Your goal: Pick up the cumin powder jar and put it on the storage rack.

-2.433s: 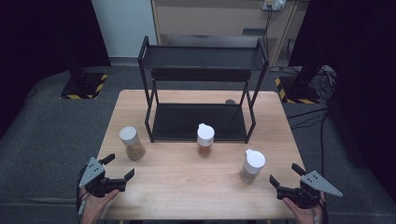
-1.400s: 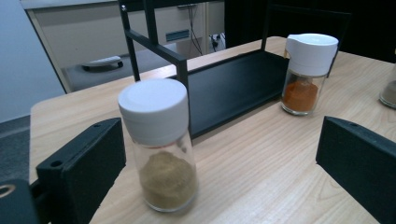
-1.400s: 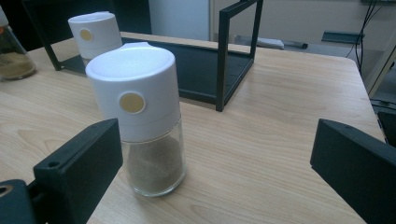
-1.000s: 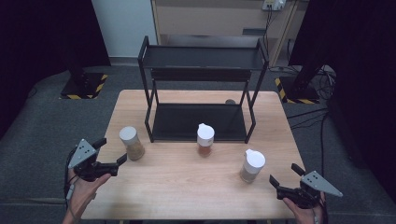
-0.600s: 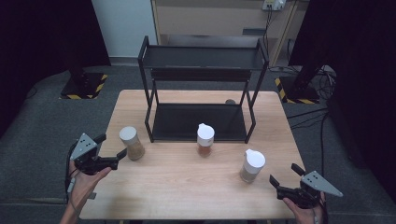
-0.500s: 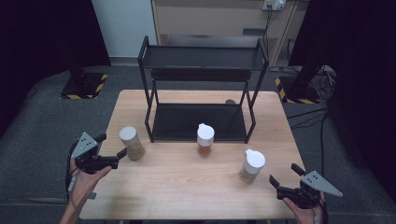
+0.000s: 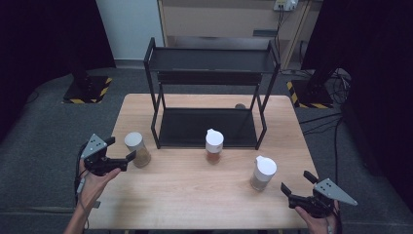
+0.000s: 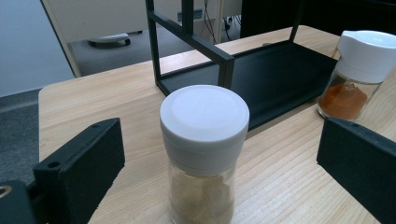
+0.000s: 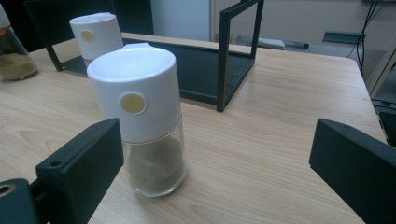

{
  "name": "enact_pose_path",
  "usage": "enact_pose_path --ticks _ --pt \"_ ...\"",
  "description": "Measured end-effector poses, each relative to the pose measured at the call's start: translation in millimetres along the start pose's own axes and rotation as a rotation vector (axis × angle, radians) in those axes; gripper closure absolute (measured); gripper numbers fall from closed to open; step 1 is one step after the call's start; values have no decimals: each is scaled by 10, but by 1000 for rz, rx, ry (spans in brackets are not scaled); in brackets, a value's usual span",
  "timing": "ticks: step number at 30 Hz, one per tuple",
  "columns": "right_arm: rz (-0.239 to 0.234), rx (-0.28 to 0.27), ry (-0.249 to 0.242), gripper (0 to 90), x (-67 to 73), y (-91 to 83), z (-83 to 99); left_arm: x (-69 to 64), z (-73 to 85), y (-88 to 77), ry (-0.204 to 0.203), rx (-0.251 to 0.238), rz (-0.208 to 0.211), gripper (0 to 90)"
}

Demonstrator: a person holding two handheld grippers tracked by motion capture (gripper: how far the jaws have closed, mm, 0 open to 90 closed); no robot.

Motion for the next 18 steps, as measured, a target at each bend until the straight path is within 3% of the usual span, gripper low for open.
enact_pose_path --ticks 18 --pt "-1 -1 3 36 -6 1 4 78 -3 321 -10 44 -1 6"
Point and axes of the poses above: each handheld gripper's, and its own axes: y roughly forward along the jaws, z roughly out of its underside, x roughly to its left, the point moved 7 cm from there along y, roughly forward along the jaws, and after that the axes turned 4 degrees about -y, right-handed, at the moved point
